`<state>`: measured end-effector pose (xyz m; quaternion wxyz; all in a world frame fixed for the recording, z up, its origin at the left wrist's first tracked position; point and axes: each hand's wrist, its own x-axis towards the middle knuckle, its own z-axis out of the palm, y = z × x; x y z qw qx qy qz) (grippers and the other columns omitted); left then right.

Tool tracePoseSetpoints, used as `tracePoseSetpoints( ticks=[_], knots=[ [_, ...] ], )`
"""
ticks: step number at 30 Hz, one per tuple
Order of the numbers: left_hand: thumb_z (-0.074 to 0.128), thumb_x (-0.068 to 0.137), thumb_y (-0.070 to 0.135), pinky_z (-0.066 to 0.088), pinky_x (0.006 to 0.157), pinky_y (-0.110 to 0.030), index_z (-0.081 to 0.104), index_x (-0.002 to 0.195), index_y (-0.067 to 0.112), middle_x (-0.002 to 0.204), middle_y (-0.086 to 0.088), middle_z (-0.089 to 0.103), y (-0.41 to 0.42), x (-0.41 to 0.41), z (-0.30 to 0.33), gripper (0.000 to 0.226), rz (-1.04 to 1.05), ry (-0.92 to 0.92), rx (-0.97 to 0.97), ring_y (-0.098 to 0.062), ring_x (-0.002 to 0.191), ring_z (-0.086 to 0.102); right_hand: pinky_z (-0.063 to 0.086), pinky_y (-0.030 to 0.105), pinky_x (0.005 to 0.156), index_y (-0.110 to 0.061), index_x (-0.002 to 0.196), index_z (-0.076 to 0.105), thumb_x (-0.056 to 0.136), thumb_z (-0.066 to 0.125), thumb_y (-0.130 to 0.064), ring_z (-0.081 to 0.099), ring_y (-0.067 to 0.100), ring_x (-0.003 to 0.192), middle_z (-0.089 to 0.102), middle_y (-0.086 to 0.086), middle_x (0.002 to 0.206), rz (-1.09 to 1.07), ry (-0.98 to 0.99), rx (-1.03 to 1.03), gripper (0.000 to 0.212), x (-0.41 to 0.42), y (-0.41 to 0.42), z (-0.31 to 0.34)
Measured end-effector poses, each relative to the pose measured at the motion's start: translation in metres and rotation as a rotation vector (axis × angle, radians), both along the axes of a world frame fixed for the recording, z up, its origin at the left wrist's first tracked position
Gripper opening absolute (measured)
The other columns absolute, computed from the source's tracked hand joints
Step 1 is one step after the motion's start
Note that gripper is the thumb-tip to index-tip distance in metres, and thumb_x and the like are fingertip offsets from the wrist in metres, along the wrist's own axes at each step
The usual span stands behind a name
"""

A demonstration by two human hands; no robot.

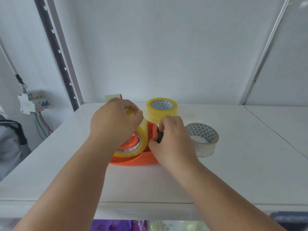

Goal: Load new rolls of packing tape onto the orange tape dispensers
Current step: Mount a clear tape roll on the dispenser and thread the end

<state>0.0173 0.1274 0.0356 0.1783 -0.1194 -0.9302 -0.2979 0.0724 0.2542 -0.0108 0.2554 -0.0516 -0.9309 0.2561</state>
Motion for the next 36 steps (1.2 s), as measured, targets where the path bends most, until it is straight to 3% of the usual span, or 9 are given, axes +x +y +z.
tracePoseSetpoints(
  ticks=[3, 7, 13, 17, 21, 26, 28, 32, 36],
  knots=[
    [0.053, 0.085, 0.04, 0.033, 0.056, -0.018, 0.063, 0.087, 0.034, 0.103, 0.01, 0.056, 0.0, 0.001, 0.0, 0.012, 0.001, 0.01, 0.0, -0.008, 0.071, 0.046, 0.03, 0.027, 0.055, -0.017, 0.089, 0.046, 0.084, 0.056, -0.029, 0.049, 0.021, 0.08, 0.04, -0.002, 0.092, -0.038, -0.117, -0.019, 0.016, 0.001, 0.0, 0.0],
    [0.053, 0.085, 0.04, 0.035, 0.056, -0.02, 0.064, 0.087, 0.034, 0.103, 0.01, 0.056, 0.002, 0.003, 0.001, 0.012, 0.002, 0.018, -0.007, -0.013, 0.079, 0.049, 0.036, 0.029, 0.066, -0.018, 0.095, 0.051, 0.087, 0.053, -0.029, 0.052, 0.022, 0.085, 0.046, -0.002, 0.095, -0.018, -0.17, -0.023, 0.014, 0.002, 0.003, 0.004],
    [0.053, 0.085, 0.04, 0.038, 0.06, -0.026, 0.064, 0.086, 0.034, 0.101, 0.012, 0.055, 0.004, 0.003, -0.001, 0.013, -0.005, 0.033, 0.004, -0.013, 0.079, 0.054, 0.043, 0.031, 0.064, -0.018, 0.094, 0.057, 0.086, 0.051, -0.027, 0.057, 0.023, 0.085, 0.059, 0.0, 0.093, -0.034, -0.094, 0.069, 0.014, 0.002, 0.003, 0.002],
    [0.053, 0.084, 0.041, 0.035, 0.059, -0.025, 0.064, 0.085, 0.034, 0.1, 0.012, 0.053, 0.004, 0.002, -0.003, 0.013, -0.003, 0.056, 0.005, -0.014, 0.079, 0.053, 0.046, 0.032, 0.065, -0.017, 0.082, 0.062, 0.079, 0.059, -0.031, 0.056, 0.023, 0.083, 0.062, 0.0, 0.078, 0.023, -0.012, 0.144, 0.015, 0.001, 0.011, 0.004],
    [0.053, 0.084, 0.042, 0.037, 0.061, -0.026, 0.065, 0.086, 0.034, 0.1, 0.012, 0.054, 0.005, 0.002, -0.005, 0.014, -0.011, 0.075, 0.011, -0.014, 0.081, 0.053, 0.041, 0.026, 0.063, -0.02, 0.073, 0.063, 0.072, 0.073, -0.033, 0.055, 0.015, 0.086, 0.059, -0.01, 0.073, 0.144, -0.164, -0.09, 0.016, 0.001, 0.022, 0.014],
    [0.053, 0.084, 0.042, 0.044, 0.067, -0.03, 0.065, 0.086, 0.034, 0.102, 0.011, 0.056, 0.006, 0.001, -0.007, 0.015, -0.021, 0.087, 0.032, -0.017, 0.084, 0.056, 0.047, 0.025, 0.064, -0.023, 0.073, 0.064, 0.074, 0.075, -0.027, 0.064, 0.01, 0.077, 0.07, -0.007, 0.087, 0.158, -0.306, -0.342, 0.012, -0.002, 0.026, 0.014],
    [0.053, 0.085, 0.042, 0.043, 0.068, -0.029, 0.065, 0.085, 0.034, 0.101, 0.011, 0.056, 0.005, 0.001, -0.007, 0.014, -0.024, 0.086, 0.046, -0.017, 0.084, 0.056, 0.049, 0.025, 0.07, -0.023, 0.071, 0.065, 0.075, 0.074, -0.026, 0.065, 0.011, 0.082, 0.072, -0.007, 0.093, 0.152, -0.292, -0.361, 0.011, -0.003, 0.027, 0.013],
    [0.056, 0.084, 0.038, 0.043, 0.068, -0.029, 0.065, 0.082, 0.034, 0.097, 0.012, 0.057, 0.002, 0.001, -0.009, 0.01, -0.065, 0.11, 0.088, -0.015, 0.084, 0.056, 0.04, 0.013, 0.062, -0.023, 0.07, 0.069, 0.081, 0.069, -0.022, 0.058, 0.0, 0.079, 0.07, -0.014, 0.098, 0.198, -0.337, -0.351, 0.01, -0.003, 0.036, 0.022],
    [0.058, 0.082, 0.036, 0.046, 0.069, -0.03, 0.067, 0.081, 0.032, 0.094, 0.013, 0.058, 0.005, 0.002, -0.009, 0.01, -0.117, 0.136, 0.077, -0.014, 0.085, 0.056, 0.042, 0.022, 0.068, -0.027, 0.077, 0.068, 0.085, 0.063, -0.029, 0.057, 0.009, 0.089, 0.064, -0.01, 0.094, 0.188, -0.406, -0.18, 0.01, 0.0, 0.043, 0.029]
  ],
)
